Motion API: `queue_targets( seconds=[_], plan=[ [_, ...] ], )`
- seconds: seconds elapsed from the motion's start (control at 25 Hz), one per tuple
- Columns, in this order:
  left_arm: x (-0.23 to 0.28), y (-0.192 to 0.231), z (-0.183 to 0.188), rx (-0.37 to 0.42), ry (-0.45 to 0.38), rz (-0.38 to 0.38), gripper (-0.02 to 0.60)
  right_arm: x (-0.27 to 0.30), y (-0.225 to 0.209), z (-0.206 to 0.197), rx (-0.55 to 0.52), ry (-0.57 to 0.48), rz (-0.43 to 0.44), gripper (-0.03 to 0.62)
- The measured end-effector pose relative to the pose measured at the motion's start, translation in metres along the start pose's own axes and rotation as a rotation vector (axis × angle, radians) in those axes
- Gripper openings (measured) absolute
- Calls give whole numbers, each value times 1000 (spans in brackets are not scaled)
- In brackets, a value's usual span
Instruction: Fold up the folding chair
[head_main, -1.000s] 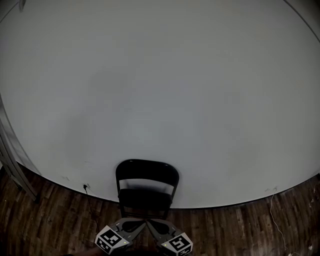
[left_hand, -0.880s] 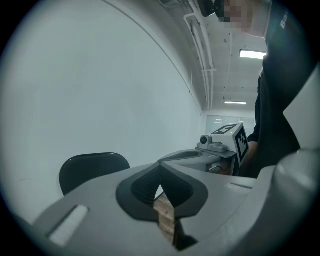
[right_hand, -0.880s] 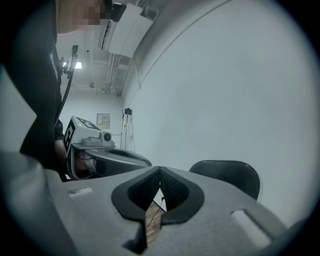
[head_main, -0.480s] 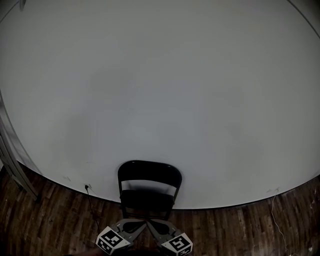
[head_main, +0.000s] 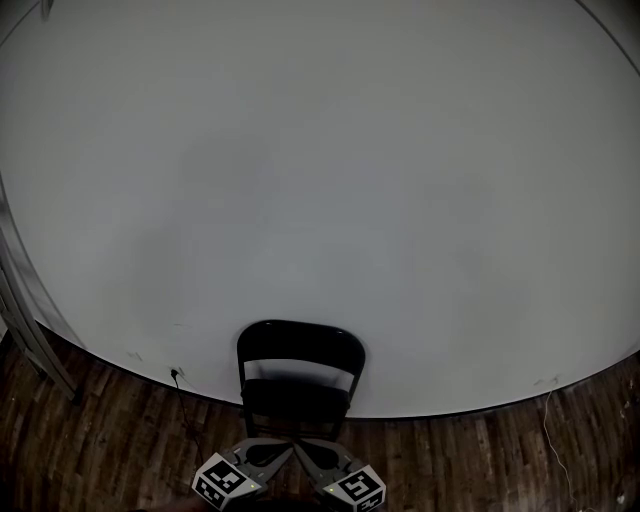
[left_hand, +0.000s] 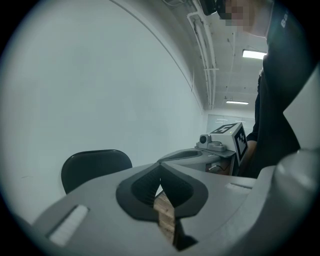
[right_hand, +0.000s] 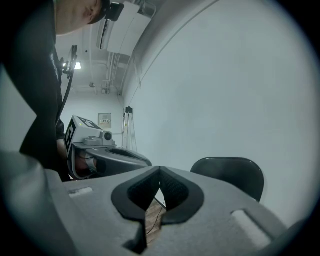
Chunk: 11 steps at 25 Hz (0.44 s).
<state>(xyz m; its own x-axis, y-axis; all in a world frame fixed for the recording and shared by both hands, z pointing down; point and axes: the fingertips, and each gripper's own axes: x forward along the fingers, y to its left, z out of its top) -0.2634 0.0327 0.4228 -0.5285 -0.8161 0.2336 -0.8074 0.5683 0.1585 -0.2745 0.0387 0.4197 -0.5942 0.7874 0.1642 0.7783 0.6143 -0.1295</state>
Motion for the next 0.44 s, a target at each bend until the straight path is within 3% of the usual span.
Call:
queue_targets(
  seconds=[0.44],
  plan=[
    [-7, -5, -4, 4, 5, 4, 2, -2, 9, -3, -6, 10, 8, 3]
  ],
)
